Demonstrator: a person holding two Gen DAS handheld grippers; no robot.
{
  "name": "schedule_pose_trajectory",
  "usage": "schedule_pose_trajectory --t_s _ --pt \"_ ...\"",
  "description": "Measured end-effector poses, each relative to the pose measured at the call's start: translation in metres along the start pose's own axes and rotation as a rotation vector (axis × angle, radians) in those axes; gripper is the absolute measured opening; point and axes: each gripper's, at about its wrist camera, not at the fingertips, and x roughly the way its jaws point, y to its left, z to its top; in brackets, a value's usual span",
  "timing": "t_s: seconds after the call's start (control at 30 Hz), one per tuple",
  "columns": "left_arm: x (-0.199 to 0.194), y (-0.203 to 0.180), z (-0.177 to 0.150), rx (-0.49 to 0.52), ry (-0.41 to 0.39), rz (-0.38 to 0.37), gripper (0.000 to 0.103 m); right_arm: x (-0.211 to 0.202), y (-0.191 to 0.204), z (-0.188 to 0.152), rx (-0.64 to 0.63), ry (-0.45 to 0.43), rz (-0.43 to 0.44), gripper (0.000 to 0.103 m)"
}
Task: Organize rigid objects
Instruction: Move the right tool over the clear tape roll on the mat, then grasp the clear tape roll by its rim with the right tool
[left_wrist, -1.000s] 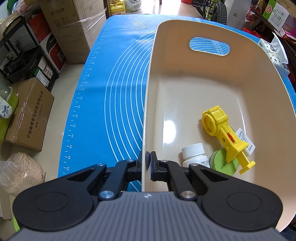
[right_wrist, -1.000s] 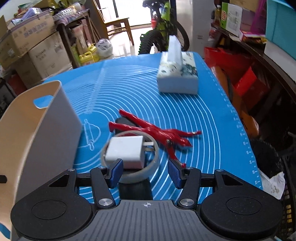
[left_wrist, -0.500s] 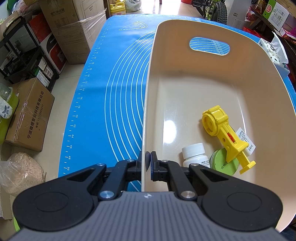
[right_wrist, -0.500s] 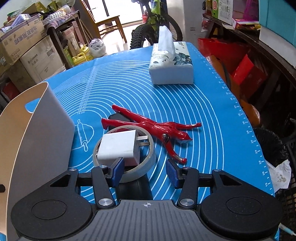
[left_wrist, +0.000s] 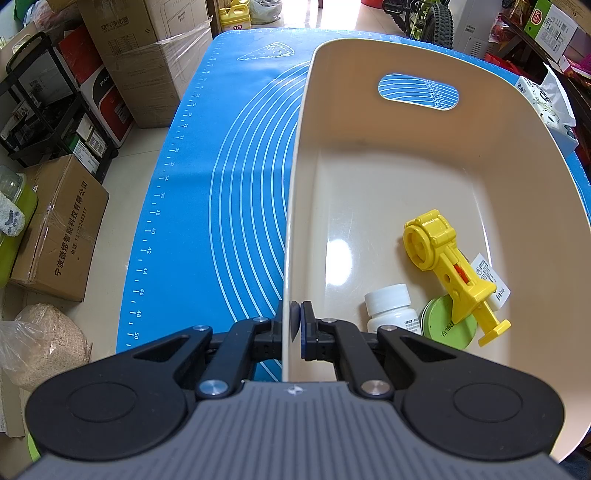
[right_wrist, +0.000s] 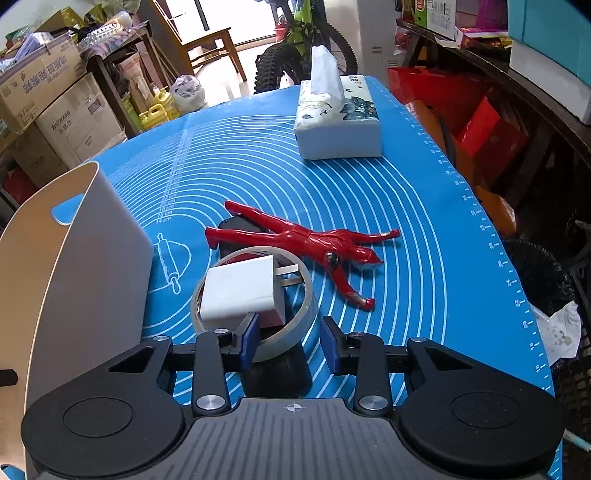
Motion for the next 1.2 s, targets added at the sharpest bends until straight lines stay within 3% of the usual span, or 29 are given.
schedule_pose_trajectory --t_s 0.27,0.43,0.7,1.0,1.1,1.2 --pt "0.000 0.000 0.000 -0.001 0.000 -0.001 0.007 0.004 -0.004 0.007 0.053 0.043 0.010 0.049" --pt "-0.001 0.001 0.001 -0.001 0.000 -0.001 0.007 0.008 -0.002 0.014 0.079 0.073 0.031 0.036" --pt "-0.001 0.000 0.001 -0.002 0.000 -0.001 0.007 0.021 -0.016 0.043 0.253 0.199 0.036 0.029" --pt "-0.001 -0.001 0.001 -0.001 0.000 -0.001 0.007 0.031 -0.025 0.051 0.365 0.226 0.019 0.028" --pt "-0.001 0.000 0.001 -0.001 0.000 0.000 0.007 0.033 -0.025 0.053 0.348 0.225 0.015 0.028" --pt "0.000 -0.001 0.001 -0.002 0.000 -0.001 0.007 0.035 -0.030 0.053 0.334 0.229 0.004 0.021"
